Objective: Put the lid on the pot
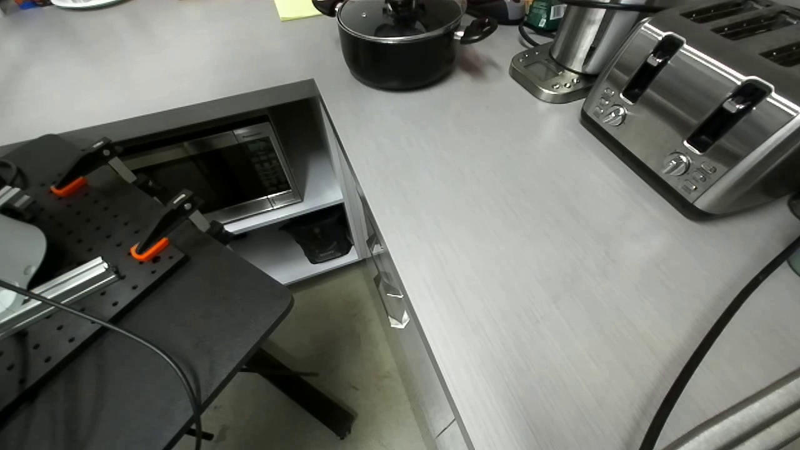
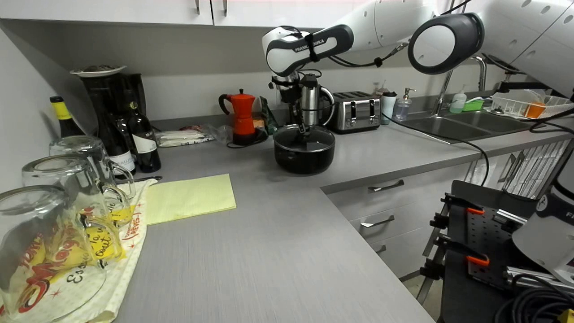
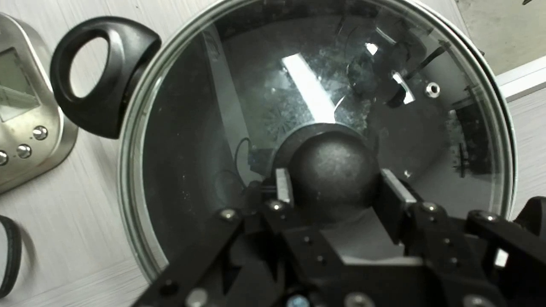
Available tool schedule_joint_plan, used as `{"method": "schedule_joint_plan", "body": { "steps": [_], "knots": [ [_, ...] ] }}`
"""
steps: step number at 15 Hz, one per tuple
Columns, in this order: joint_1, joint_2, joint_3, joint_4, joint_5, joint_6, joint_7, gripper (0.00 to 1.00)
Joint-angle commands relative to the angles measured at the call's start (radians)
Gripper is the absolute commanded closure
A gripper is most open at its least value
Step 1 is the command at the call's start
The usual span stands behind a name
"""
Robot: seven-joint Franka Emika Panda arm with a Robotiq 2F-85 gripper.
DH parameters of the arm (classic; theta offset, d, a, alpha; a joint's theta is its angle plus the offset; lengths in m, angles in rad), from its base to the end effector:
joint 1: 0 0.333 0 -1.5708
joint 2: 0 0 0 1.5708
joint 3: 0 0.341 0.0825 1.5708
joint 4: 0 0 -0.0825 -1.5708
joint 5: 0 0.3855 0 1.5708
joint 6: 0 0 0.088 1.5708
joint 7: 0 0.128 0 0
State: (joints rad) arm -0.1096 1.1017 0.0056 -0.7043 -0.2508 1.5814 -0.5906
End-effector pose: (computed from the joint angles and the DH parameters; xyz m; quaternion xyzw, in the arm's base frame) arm 0.7859 -0.1158 0.2633 0.9538 0.2513 -0.1460 0.0763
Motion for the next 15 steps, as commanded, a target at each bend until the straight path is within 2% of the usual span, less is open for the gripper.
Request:
{"method": "schedule_joint_plan", "body": {
  "steps": [1, 15],
  "knots": [
    [-0.002, 0.023, 0.008, 0.069, 0.022, -0.054, 0.01, 0.75],
    [-0.008, 0.025, 0.024, 0.079, 0.047, -0.071, 0.011, 0.75]
  ]
}}
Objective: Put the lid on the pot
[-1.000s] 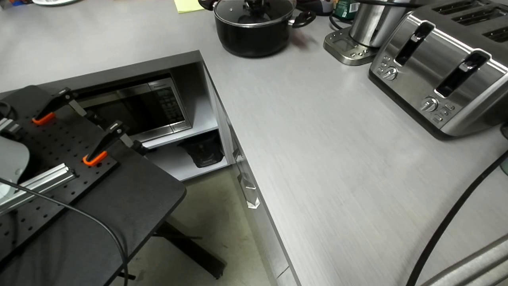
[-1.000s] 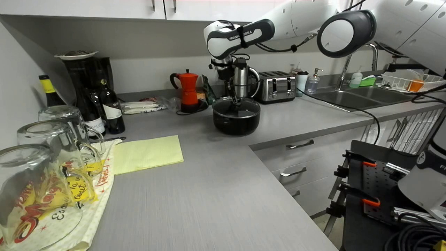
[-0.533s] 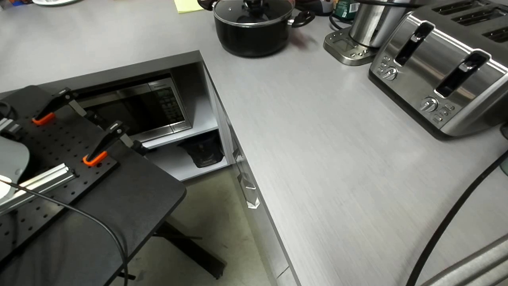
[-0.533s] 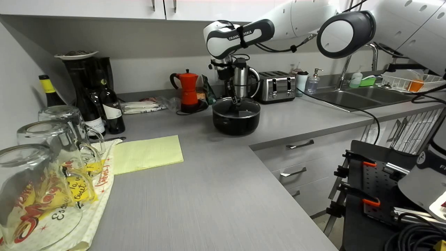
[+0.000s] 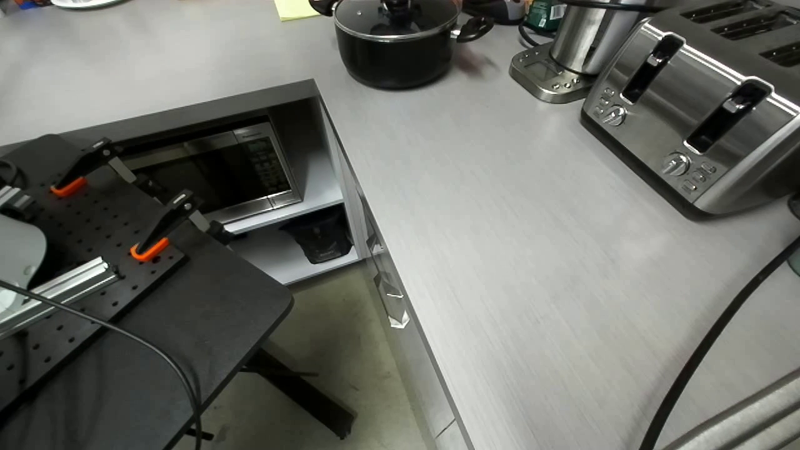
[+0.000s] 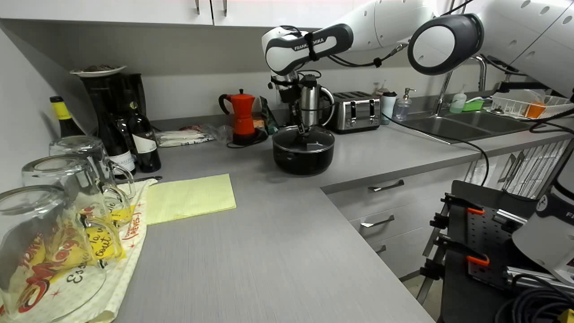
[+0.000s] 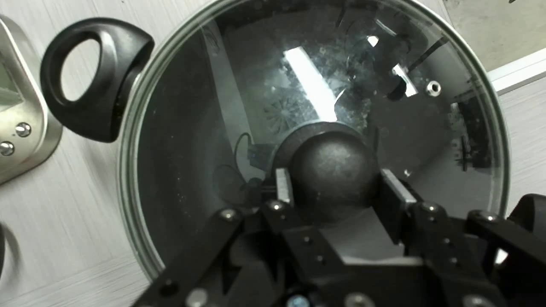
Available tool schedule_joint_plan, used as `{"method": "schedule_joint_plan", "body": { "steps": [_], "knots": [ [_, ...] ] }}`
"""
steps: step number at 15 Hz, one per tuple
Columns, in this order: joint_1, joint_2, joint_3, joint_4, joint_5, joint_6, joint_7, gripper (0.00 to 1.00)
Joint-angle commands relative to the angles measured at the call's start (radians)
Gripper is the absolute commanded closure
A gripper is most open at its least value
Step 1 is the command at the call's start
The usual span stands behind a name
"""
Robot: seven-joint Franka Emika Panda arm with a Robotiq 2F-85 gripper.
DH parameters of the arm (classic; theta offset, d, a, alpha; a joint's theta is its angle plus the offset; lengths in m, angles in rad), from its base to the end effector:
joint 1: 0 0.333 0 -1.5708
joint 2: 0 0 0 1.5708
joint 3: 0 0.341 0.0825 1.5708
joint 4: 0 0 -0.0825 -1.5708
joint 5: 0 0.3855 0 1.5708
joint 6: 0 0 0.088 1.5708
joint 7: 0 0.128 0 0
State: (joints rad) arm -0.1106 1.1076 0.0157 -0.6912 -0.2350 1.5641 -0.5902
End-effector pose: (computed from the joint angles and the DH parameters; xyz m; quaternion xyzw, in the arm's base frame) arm 0.7855 -0.1108 0.2629 0.9547 0.2511 -0.1465 0.0636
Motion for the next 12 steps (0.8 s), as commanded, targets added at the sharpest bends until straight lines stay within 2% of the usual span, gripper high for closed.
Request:
{"method": "schedule_joint_plan", "body": {
  "steps": [1, 12],
  "knots": [
    [-0.008, 0.019, 0.014, 0.067, 0.034, -0.054, 0.01, 0.75],
    [-0.016, 0.029, 0.014, 0.067, 0.056, -0.06, 0.015, 0.75]
  ]
}}
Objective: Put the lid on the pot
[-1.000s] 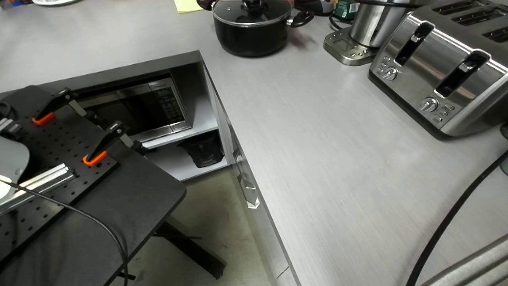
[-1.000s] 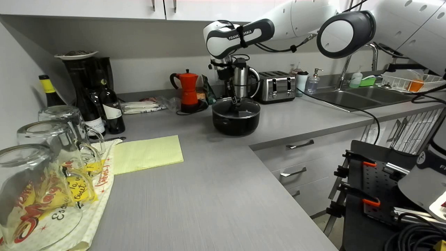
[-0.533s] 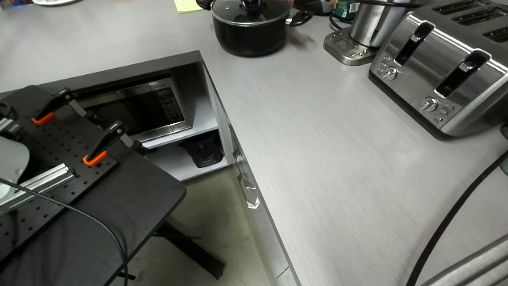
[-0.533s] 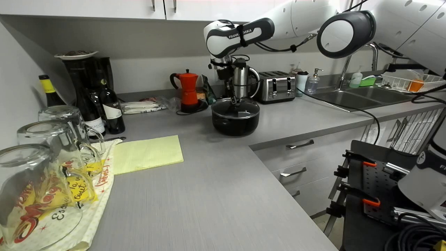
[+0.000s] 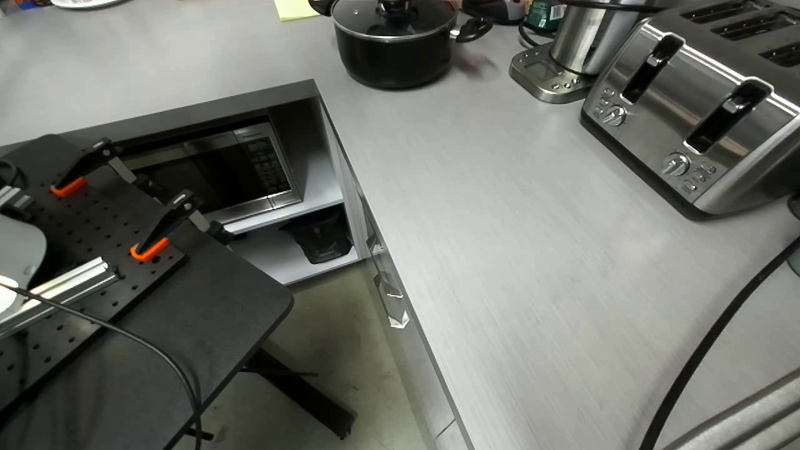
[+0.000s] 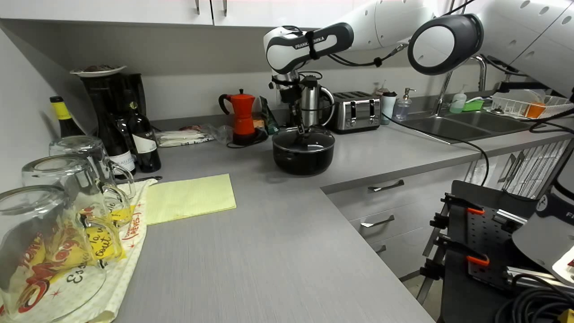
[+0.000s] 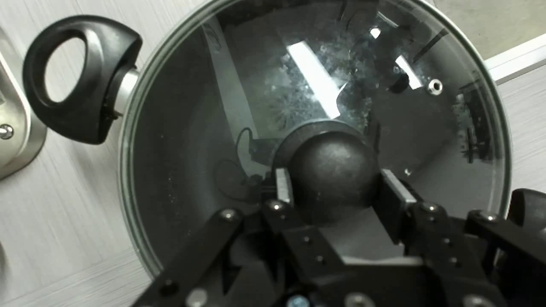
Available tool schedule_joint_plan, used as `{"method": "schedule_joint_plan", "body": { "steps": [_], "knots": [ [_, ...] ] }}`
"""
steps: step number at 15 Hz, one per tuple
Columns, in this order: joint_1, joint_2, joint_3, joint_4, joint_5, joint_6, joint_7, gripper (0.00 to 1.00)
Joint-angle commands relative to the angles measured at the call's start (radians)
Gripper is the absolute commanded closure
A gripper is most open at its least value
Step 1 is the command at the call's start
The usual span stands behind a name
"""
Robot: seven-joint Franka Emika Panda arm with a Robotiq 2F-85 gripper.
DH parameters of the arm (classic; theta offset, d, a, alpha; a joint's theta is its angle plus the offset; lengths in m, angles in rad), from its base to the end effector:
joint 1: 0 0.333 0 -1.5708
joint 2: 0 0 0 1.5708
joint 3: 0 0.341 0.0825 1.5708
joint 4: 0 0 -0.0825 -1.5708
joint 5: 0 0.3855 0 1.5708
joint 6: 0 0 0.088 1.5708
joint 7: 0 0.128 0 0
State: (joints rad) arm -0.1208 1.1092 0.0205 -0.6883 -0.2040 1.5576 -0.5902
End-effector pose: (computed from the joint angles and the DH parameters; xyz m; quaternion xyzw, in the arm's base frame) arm 0.7842 -0.1130 0.2617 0.9576 0.2459 -0.1433 0.0457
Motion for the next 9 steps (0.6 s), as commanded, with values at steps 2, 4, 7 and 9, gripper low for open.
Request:
{"method": "schedule_joint_plan", "body": {
  "steps": [2, 4, 7, 9],
  "knots": [
    [-0.008, 0.032, 0.009, 0.066, 0.029, -0.058, 0.016, 0.75],
    [-0.01, 0.035, 0.008, 0.068, 0.033, -0.063, 0.017, 0.75],
    [-0.009, 0.04, 0.008, 0.076, 0.034, -0.066, 0.018, 0.75],
    [-0.008, 0.043, 0.009, 0.08, 0.034, -0.07, 0.018, 0.75]
  ]
}}
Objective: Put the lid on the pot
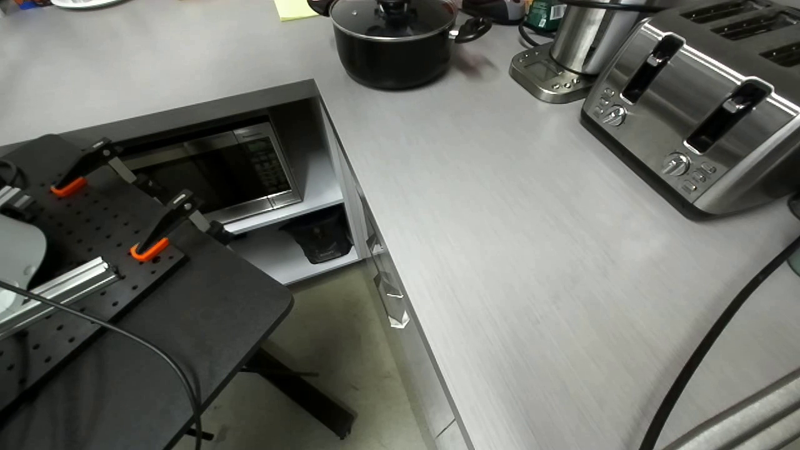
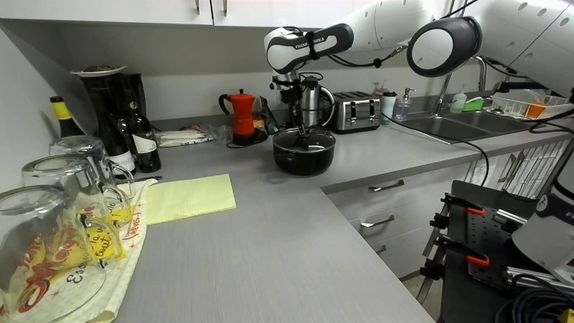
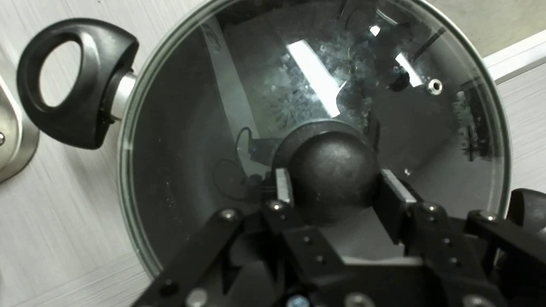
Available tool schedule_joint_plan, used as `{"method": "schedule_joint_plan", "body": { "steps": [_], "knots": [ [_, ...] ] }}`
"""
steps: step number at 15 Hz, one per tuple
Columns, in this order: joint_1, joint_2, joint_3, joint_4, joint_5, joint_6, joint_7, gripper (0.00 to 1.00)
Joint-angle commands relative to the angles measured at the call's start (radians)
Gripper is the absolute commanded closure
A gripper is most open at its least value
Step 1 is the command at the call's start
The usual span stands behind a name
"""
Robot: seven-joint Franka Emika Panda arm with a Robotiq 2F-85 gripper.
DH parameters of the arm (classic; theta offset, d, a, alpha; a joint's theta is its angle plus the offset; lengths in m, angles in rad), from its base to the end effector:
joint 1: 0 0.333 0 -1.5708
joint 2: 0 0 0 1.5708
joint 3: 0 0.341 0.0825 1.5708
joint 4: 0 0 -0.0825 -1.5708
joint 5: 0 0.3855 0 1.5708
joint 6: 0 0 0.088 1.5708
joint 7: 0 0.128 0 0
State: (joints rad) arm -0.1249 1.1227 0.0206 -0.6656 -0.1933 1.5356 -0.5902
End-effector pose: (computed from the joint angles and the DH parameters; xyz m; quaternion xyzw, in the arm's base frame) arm 0.7830 -0.1152 0.2598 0.9583 0.2418 -0.1476 0.0382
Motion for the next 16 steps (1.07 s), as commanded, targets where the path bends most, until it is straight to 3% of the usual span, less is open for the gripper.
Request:
{"method": "schedule_joint_plan", "body": {
  "steps": [1, 2, 3, 6, 16],
  "knots": [
    [-0.004, 0.03, 0.009, 0.059, 0.024, -0.05, 0.02, 0.68],
    [-0.004, 0.029, 0.009, 0.059, 0.025, -0.051, 0.019, 0.25],
    [-0.004, 0.027, 0.01, 0.059, 0.025, -0.051, 0.02, 0.24],
    [0.001, 0.018, 0.011, 0.051, 0.021, -0.046, 0.017, 0.03],
    [0.063, -0.065, 0.016, -0.023, -0.022, 0.001, -0.03, 0.0]
  ]
}}
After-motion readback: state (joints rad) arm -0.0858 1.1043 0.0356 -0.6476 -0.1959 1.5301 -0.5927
